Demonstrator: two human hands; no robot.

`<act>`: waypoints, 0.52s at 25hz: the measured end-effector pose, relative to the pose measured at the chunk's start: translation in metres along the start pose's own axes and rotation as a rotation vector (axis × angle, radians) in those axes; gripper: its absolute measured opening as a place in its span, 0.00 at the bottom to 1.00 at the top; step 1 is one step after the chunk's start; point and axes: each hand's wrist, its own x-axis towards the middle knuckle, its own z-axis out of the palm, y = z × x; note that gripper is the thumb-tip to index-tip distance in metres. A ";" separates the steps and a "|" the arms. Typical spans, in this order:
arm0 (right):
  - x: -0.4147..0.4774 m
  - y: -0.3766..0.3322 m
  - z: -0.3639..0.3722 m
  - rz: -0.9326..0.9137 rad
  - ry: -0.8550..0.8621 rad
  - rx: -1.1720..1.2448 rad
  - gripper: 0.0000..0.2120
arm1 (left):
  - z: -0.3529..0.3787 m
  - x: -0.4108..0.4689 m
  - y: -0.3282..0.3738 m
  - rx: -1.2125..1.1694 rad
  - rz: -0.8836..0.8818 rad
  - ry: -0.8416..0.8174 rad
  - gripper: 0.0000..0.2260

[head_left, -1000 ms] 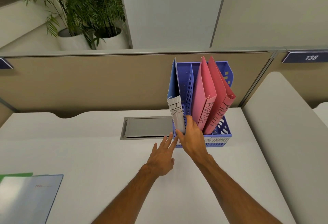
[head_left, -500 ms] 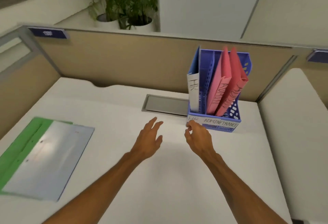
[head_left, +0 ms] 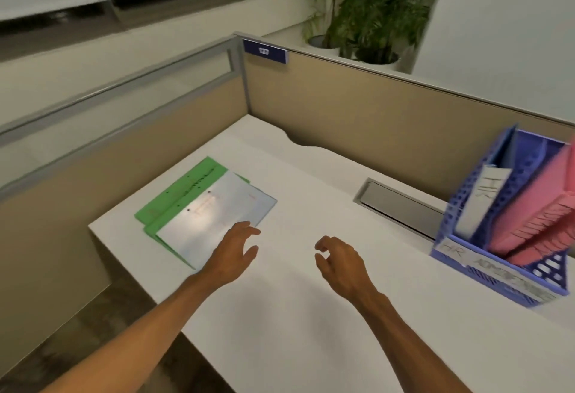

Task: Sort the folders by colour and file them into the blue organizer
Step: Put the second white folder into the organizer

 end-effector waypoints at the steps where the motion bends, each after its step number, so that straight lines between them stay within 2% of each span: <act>1: 0.008 -0.015 0.008 -0.025 -0.013 0.001 0.12 | -0.012 0.002 -0.016 -0.003 -0.015 0.000 0.15; 4: 0.038 -0.058 0.037 -0.037 -0.047 0.006 0.12 | -0.043 0.016 -0.068 -0.020 -0.031 -0.025 0.15; 8: 0.087 -0.109 0.086 0.055 -0.088 0.032 0.13 | -0.075 0.048 -0.140 -0.035 -0.056 -0.085 0.18; 11: 0.118 -0.133 0.123 0.177 -0.175 0.060 0.15 | -0.089 0.070 -0.184 -0.041 -0.139 -0.180 0.24; 13: 0.132 -0.144 0.146 0.282 -0.261 0.064 0.17 | -0.096 0.083 -0.210 -0.019 -0.215 -0.309 0.31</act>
